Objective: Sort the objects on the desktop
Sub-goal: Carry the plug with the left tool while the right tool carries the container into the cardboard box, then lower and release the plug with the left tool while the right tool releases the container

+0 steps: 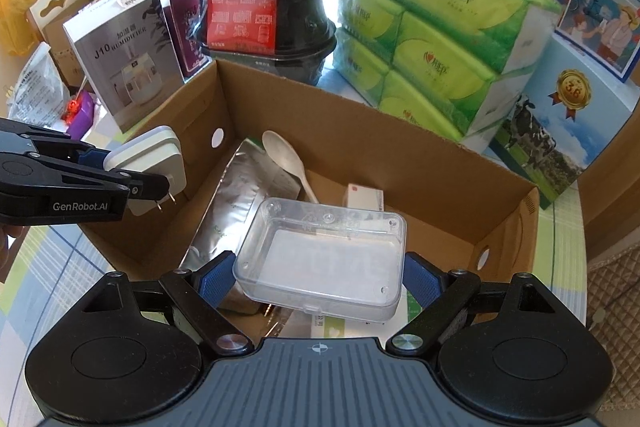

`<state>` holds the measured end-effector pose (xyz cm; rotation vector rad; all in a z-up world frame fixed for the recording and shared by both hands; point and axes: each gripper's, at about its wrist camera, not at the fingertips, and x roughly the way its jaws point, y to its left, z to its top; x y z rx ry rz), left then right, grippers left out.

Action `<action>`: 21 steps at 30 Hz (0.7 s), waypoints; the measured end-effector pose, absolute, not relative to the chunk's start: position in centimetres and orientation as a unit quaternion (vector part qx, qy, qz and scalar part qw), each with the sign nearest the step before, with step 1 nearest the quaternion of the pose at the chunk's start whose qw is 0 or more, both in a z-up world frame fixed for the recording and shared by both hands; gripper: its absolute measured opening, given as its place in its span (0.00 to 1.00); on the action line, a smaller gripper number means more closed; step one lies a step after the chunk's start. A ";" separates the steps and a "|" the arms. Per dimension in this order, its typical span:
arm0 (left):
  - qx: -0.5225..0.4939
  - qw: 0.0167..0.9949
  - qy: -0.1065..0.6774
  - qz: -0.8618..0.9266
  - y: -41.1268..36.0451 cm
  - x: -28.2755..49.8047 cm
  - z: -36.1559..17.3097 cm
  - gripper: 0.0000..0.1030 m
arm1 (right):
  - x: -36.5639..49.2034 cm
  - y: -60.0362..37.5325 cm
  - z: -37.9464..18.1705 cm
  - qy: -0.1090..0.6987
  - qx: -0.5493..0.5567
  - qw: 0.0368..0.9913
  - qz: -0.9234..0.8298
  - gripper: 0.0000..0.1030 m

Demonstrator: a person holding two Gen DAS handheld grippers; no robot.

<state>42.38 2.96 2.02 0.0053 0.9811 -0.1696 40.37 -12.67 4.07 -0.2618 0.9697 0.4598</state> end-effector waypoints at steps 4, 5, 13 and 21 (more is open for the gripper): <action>0.001 0.878 0.472 -0.080 3.1 42.7 1.5 0.30 | 40.5 -12.7 3.5 0.463 -0.125 0.850 0.217 0.83; 0.000 0.878 0.472 -0.081 3.1 42.8 1.5 0.30 | 40.5 -12.7 3.4 0.464 -0.125 0.850 0.216 0.83; 0.008 0.881 0.466 -0.080 2.9 43.0 1.6 0.45 | 40.8 -12.8 3.4 0.463 -0.122 0.851 0.215 0.83; 0.011 0.881 0.467 -0.081 3.1 42.5 1.7 0.45 | 40.6 -12.5 3.5 0.463 -0.118 0.850 0.221 0.83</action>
